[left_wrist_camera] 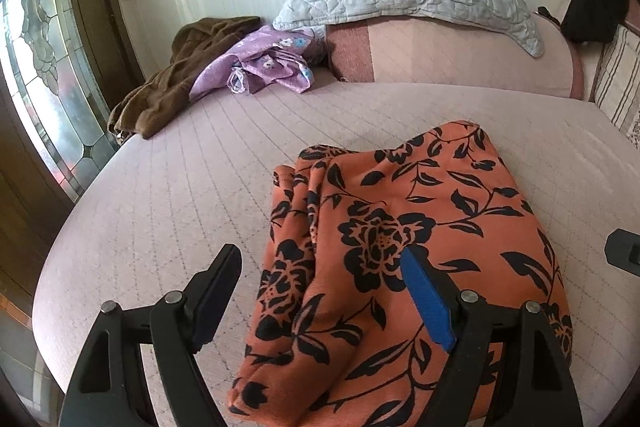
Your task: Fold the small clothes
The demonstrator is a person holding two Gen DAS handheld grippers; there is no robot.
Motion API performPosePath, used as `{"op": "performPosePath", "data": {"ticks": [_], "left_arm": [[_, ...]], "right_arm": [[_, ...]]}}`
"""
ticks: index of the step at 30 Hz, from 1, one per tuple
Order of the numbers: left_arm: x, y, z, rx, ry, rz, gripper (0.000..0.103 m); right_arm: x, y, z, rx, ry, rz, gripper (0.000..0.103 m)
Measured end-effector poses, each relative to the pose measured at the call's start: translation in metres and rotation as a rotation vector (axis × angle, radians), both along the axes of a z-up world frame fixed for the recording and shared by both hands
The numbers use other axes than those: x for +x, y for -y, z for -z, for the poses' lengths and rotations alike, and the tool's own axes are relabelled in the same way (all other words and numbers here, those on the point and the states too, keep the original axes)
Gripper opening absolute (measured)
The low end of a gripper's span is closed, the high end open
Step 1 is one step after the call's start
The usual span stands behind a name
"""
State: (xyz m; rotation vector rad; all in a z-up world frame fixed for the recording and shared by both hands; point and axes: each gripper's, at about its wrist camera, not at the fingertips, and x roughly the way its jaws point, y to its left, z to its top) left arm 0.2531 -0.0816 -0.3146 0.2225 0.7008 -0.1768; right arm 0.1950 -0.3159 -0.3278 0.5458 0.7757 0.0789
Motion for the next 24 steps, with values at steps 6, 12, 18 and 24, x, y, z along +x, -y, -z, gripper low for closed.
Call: {"op": "performPosePath", "data": {"ticks": [6, 12, 18, 24], "left_arm": [[0.001, -0.008, 0.0, -0.002, 0.004, -0.006, 0.082], [0.002, -0.015, 0.0, -0.002, 0.004, -0.019, 0.082], [0.005, -0.022, 0.0, -0.007, -0.002, -0.035, 0.082], [0.007, -0.025, 0.001, -0.004, -0.004, -0.043, 0.082]], "right_arm": [[-0.002, -0.003, -0.001, -0.015, 0.012, -0.006, 0.071], [-0.002, -0.005, -0.001, -0.021, 0.019, -0.004, 0.071], [0.0, -0.007, 0.001, -0.025, 0.014, -0.01, 0.071], [0.001, -0.009, 0.004, -0.028, 0.006, -0.015, 0.071]]}}
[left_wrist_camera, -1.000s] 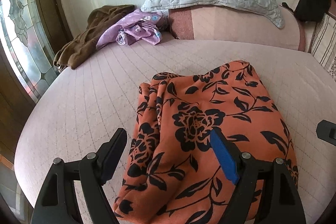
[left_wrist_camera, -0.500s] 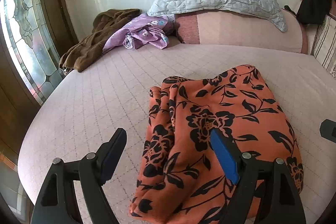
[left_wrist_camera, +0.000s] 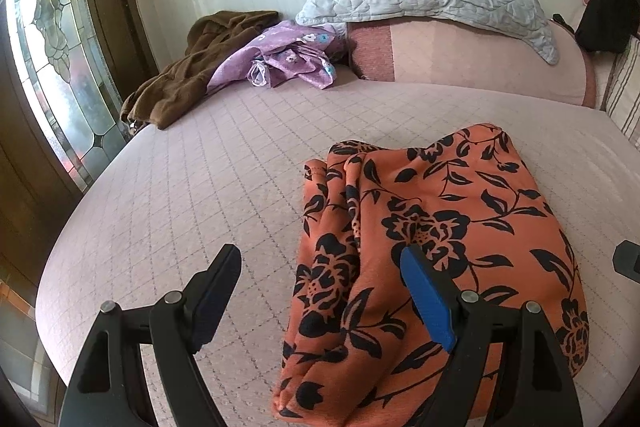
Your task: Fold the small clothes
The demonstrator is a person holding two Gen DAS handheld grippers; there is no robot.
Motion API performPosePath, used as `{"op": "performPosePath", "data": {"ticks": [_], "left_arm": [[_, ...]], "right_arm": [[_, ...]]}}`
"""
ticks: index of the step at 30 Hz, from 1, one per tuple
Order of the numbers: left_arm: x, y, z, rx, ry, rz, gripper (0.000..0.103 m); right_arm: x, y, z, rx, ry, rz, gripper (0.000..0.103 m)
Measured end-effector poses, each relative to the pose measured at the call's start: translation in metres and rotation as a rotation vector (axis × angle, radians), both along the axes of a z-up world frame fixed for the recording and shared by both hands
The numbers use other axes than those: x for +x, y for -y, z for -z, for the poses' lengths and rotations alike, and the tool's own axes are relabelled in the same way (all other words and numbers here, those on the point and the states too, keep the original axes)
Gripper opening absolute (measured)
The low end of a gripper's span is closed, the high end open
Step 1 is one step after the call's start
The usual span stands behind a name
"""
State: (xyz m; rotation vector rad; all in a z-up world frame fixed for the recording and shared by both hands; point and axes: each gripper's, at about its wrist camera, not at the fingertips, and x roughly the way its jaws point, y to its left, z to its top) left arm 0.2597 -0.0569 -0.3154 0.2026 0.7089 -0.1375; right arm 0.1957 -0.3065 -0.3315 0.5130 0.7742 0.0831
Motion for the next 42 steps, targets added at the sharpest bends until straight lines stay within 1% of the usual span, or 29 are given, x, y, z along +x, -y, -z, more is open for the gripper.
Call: {"op": "performPosePath", "data": {"ticks": [35, 40, 41, 42], "left_arm": [[0.004, -0.003, 0.003, 0.008, -0.009, -0.015, 0.082], [0.005, -0.003, 0.003, 0.014, -0.005, -0.021, 0.082], [0.006, -0.003, 0.003, 0.017, -0.003, -0.02, 0.082], [0.008, -0.002, 0.002, 0.019, -0.001, -0.018, 0.082]], "right_arm": [[0.001, -0.007, 0.001, -0.007, 0.004, -0.012, 0.071], [0.009, -0.007, -0.004, 0.001, 0.028, -0.02, 0.071], [0.016, -0.009, -0.007, 0.003, 0.035, -0.042, 0.066], [0.022, -0.011, -0.01, -0.004, 0.04, -0.058, 0.057]]}}
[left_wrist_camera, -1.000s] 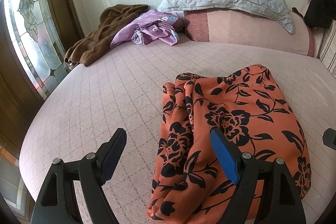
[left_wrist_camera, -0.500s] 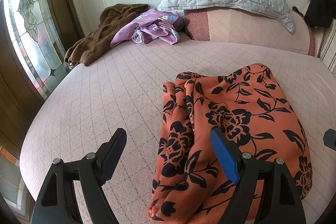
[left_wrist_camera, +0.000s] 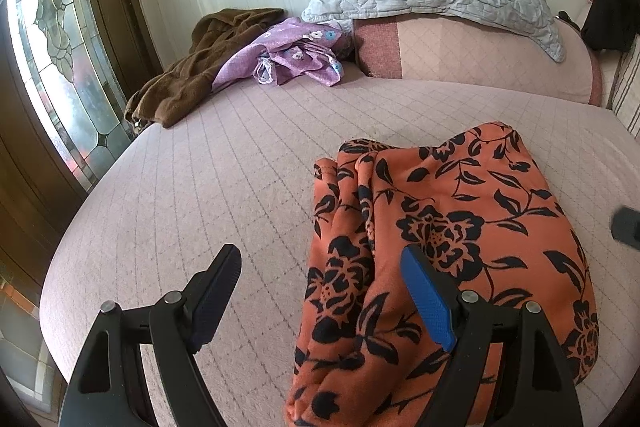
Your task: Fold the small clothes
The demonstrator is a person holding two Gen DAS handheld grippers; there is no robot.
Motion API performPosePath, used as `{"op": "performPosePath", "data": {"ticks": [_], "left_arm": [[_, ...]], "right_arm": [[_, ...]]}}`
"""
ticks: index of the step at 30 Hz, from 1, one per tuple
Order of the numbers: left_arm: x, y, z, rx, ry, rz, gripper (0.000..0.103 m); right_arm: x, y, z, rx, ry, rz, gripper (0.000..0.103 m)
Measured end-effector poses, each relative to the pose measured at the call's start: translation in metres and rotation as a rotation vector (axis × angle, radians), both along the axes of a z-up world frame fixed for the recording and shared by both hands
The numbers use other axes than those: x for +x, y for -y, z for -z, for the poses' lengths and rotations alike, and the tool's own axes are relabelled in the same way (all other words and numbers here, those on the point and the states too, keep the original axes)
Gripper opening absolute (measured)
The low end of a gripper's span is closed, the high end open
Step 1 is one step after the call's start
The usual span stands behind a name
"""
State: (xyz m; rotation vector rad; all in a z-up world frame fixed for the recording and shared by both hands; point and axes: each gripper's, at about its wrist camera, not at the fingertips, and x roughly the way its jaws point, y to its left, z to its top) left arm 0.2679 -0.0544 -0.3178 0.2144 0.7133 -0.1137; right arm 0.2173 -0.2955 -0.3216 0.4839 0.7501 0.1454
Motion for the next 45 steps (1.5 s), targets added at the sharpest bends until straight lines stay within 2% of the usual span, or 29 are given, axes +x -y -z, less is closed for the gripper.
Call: {"op": "performPosePath", "data": {"ticks": [2, 4, 6, 8, 10, 11, 16, 19, 26, 33, 45], "left_arm": [[0.005, 0.001, 0.0, 0.016, 0.006, -0.009, 0.082], [0.01, 0.0, 0.003, 0.026, -0.002, -0.016, 0.082], [0.019, 0.0, 0.013, 0.047, -0.049, -0.022, 0.086], [0.029, -0.001, 0.026, 0.051, -0.111, -0.034, 0.088], [0.03, -0.003, 0.027, 0.037, -0.121, -0.03, 0.088], [0.03, -0.004, 0.024, 0.031, -0.119, -0.028, 0.088], [0.016, -0.012, 0.01, -0.012, -0.08, -0.019, 0.088], [0.007, -0.014, 0.004, 0.007, -0.049, -0.014, 0.088], [0.005, -0.032, -0.007, -0.023, -0.012, -0.037, 0.088], [0.009, -0.044, -0.01, -0.056, -0.016, -0.05, 0.088], [0.011, -0.038, -0.009, -0.07, -0.03, -0.033, 0.088]], "right_arm": [[0.011, -0.005, -0.006, -0.048, 0.017, -0.025, 0.047], [0.022, -0.008, -0.008, -0.07, 0.016, -0.039, 0.044], [0.034, -0.009, -0.003, -0.049, -0.012, -0.061, 0.044], [0.05, -0.012, 0.011, -0.043, -0.076, -0.091, 0.044], [0.067, -0.015, 0.04, -0.019, -0.206, -0.114, 0.045], [0.068, -0.014, 0.043, -0.007, -0.208, -0.107, 0.045], [0.05, 0.005, 0.022, 0.101, -0.135, -0.075, 0.048], [0.033, 0.017, 0.014, 0.121, -0.094, -0.036, 0.057], [0.025, 0.024, 0.011, 0.146, -0.094, -0.002, 0.059], [0.029, 0.01, 0.008, 0.118, -0.087, -0.03, 0.059], [0.037, 0.002, 0.009, 0.086, -0.095, -0.04, 0.06]]}}
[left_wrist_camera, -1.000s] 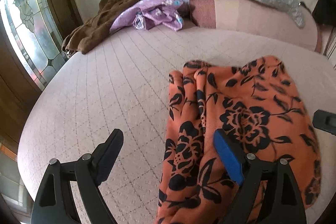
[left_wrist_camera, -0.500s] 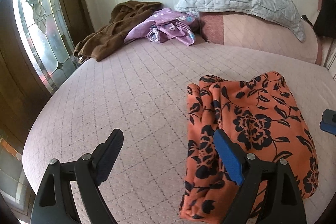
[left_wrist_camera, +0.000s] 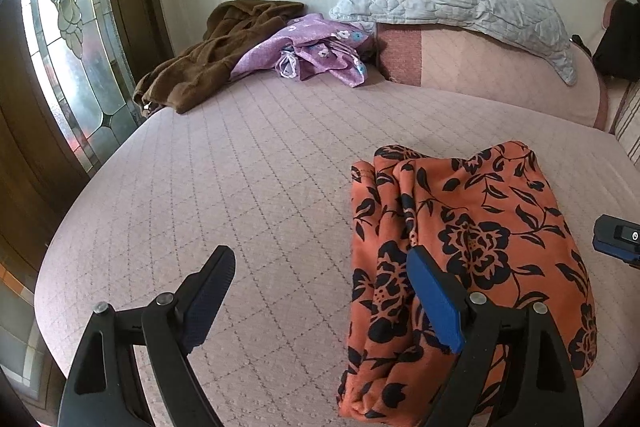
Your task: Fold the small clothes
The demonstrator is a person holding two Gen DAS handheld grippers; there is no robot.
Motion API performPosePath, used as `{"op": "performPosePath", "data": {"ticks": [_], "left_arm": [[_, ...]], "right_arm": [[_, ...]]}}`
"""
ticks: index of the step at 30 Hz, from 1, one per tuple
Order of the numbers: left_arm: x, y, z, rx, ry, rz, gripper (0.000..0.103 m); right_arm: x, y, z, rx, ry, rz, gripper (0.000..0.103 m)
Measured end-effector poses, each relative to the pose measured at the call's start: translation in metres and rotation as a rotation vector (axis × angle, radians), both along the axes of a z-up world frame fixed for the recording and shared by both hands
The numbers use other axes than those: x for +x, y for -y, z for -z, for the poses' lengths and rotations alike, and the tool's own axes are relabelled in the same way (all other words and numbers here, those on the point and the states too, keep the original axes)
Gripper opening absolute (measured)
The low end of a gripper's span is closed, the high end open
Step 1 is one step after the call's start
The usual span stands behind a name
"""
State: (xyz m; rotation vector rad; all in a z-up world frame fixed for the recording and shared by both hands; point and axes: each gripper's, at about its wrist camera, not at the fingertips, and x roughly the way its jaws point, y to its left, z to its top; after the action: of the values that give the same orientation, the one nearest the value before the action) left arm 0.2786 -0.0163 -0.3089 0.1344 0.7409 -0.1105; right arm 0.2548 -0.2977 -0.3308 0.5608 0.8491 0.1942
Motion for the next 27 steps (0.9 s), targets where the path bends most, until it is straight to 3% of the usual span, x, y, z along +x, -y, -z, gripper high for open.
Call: {"op": "performPosePath", "data": {"ticks": [27], "left_arm": [[0.007, 0.03, 0.012, 0.018, -0.047, 0.036, 0.088]], "right_arm": [[0.004, 0.026, 0.004, 0.005, -0.01, 0.045, 0.06]]}}
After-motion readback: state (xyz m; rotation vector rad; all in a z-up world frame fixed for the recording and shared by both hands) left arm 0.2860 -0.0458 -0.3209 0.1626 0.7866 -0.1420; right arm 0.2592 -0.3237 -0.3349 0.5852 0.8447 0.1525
